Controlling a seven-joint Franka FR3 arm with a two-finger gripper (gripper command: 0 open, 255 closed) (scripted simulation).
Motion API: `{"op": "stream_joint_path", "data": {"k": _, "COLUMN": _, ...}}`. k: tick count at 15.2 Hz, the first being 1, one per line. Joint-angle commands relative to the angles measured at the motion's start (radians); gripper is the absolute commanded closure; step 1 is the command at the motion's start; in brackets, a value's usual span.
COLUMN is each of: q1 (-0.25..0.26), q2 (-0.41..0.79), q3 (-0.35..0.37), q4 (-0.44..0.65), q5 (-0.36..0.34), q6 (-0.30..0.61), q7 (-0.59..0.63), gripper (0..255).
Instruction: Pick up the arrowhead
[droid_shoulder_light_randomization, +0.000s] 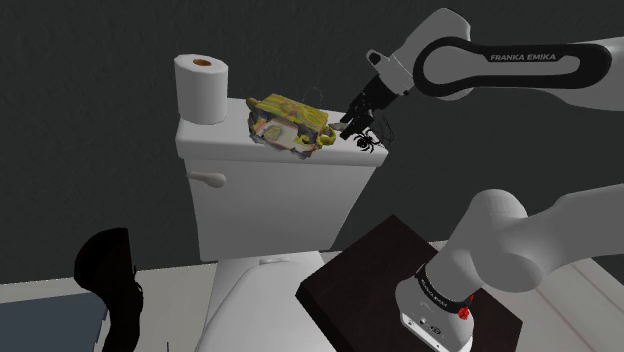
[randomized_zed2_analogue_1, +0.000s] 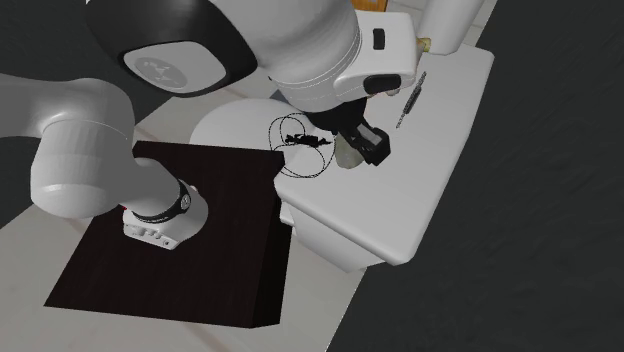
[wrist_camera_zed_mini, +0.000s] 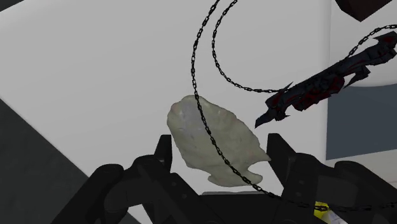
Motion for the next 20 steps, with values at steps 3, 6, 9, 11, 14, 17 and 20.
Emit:
{"op": "stream_joint_path", "data": {"k": 3, "q1": 0.0, "q2": 0.002, "q3": 0.0, "q4": -0.001, "q5": 0.0, "q6": 0.001, "q7": 0.0, "gripper": 255}}
{"op": "stream_joint_path", "data": {"k": 6, "q1": 0.0, "q2": 0.001, "q3": 0.0, "q4": -0.002, "q5": -0.001, "q6": 0.0, "q7": 0.0, "gripper": 255}}
{"op": "stream_joint_path", "data": {"k": 9, "q1": -0.001, "q2": -0.009, "q3": 0.008, "q4": 0.032, "q5": -0.001, "q6": -0.044, "q7": 0.008, "gripper": 255}}
{"op": "stream_joint_path", "data": {"k": 11, "q1": -0.002, "q2": -0.014, "q3": 0.013, "q4": 0.055, "q5": -0.001, "q6": -0.072, "q7": 0.013, "gripper": 255}}
{"op": "stream_joint_path", "data": {"k": 14, "q1": -0.001, "q2": -0.02, "q3": 0.02, "q4": 0.091, "q5": -0.001, "q6": -0.113, "q7": 0.021, "gripper": 255}}
{"op": "stream_joint_path", "data": {"k": 17, "q1": 0.0, "q2": -0.023, "q3": 0.026, "q4": 0.129, "q5": 0.0, "q6": -0.154, "q7": 0.028, "gripper": 255}}
{"op": "stream_joint_path", "data": {"k": 20, "q1": 0.001, "q2": -0.024, "q3": 0.032, "q4": 0.168, "q5": 0.001, "q6": -0.193, "q7": 0.034, "gripper": 255}}
